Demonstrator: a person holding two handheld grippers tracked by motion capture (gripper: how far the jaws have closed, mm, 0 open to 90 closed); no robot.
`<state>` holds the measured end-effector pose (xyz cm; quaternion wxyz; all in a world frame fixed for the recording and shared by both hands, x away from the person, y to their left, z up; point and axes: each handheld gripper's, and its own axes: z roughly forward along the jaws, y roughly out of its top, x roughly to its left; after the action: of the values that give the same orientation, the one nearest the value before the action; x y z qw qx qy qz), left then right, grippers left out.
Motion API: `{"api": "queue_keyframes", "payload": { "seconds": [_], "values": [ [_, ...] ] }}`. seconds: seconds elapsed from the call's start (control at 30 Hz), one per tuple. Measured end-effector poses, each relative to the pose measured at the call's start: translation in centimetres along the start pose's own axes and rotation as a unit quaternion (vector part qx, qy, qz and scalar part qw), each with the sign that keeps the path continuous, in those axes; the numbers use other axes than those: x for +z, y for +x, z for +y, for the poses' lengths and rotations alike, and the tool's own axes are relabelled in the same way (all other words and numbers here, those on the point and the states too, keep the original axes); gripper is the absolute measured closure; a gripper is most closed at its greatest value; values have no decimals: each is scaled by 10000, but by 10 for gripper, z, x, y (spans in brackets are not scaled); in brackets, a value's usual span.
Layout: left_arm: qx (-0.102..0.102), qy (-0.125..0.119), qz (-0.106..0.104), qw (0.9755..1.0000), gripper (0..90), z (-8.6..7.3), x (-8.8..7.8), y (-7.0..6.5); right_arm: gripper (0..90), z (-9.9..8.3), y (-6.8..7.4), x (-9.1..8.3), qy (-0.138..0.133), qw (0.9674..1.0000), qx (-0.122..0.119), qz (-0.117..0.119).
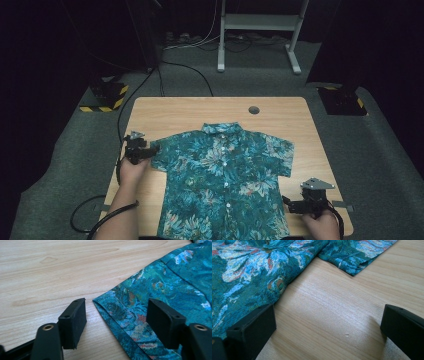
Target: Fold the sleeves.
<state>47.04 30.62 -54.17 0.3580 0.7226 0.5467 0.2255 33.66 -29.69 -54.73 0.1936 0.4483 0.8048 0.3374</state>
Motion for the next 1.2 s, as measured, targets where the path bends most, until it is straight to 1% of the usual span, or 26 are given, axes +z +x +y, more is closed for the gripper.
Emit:
{"api": "queue_keyframes", "payload": {
  "seconds": [0.03,0.1,0.13,0.17,0.2,0.23,0.27,0.33,0.4,0.5,0.57,0.6,0.67,0.7,0.77,0.93,0.97,1.03,1.2],
  "values": [
    [24,1,34,10000,342,0,0,-2,0,0,0,0,0,10000,-1,0],
    [197,32,103,9997,353,0,1,-6,0,0,0,0,0,10000,0,0],
    [295,45,169,9994,376,0,1,-9,0,0,0,0,-4,10000,-5,0],
    [313,25,149,9994,408,-1,1,-9,0,0,0,0,-4,10000,-6,-1],
    [286,-4,168,9995,426,-1,1,-10,0,0,0,0,-4,10000,-6,0],
    [246,-37,189,9995,463,-2,0,-10,0,0,0,0,-5,10000,-6,0],
    [261,-66,178,9995,510,-3,-1,-10,0,0,0,0,-2,10000,-2,0],
    [323,-76,127,9994,570,-3,-1,-12,0,0,0,0,-3,10000,0,-1],
    [351,-85,78,9993,619,-4,-1,-12,0,0,0,0,-2,10000,0,-1],
    [337,-106,48,9994,694,-4,-2,-14,0,0,0,0,-4,10000,-6,-1],
    [381,-93,28,9992,753,-5,-2,-16,0,0,0,0,-2,10000,0,-1],
    [373,-94,31,9993,769,-5,-2,-17,0,0,0,0,-2,10000,-2,-1],
    [291,-59,16,9996,816,-5,-3,-19,0,0,0,0,-3,10000,0,-1],
    [233,-37,-4,9997,825,-4,-3,-19,0,0,0,0,-4,10000,-5,-1],
    [201,-28,-30,9998,840,-5,-3,-21,0,0,0,0,-5,10000,-6,-2],
    [36,20,-66,10000,862,-4,-5,-21,0,0,1,0,-2,10000,20,-18],
    [-22,40,-61,10000,867,-4,-5,-20,0,0,1,0,3,10000,26,-19],
    [-52,24,-68,10000,872,-4,-6,-20,0,0,1,0,3,10000,26,-19],
    [-222,-158,-125,9996,873,-4,-12,-17,0,0,1,0,-2,10000,21,-18]
  ]
}}
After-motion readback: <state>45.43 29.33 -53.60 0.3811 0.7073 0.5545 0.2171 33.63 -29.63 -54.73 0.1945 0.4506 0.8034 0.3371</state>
